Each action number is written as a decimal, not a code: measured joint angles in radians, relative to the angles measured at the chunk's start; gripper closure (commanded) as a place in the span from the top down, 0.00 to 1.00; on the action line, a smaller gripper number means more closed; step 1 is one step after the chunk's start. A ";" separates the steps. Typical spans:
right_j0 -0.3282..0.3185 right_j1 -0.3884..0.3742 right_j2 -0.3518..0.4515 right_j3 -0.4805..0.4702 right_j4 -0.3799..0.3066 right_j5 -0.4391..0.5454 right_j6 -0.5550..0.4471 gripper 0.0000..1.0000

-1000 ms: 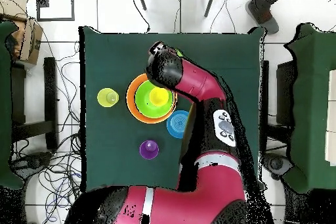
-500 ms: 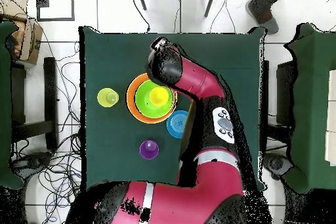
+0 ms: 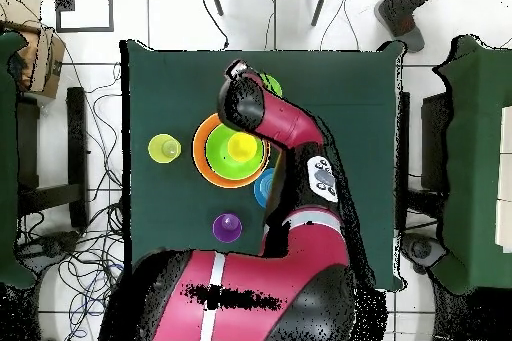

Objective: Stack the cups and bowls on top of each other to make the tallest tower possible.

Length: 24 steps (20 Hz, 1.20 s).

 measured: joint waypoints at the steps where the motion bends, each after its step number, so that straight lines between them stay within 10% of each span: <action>1: 0.002 0.006 0.000 0.000 0.001 -0.001 0.000 1.00; 18: 0.004 0.070 0.000 -0.001 0.012 -0.001 0.001 1.00; 19: -0.004 0.075 0.001 -0.003 0.012 -0.002 0.000 0.00; 24: -0.006 0.060 -0.005 -0.014 0.012 -0.001 0.001 0.00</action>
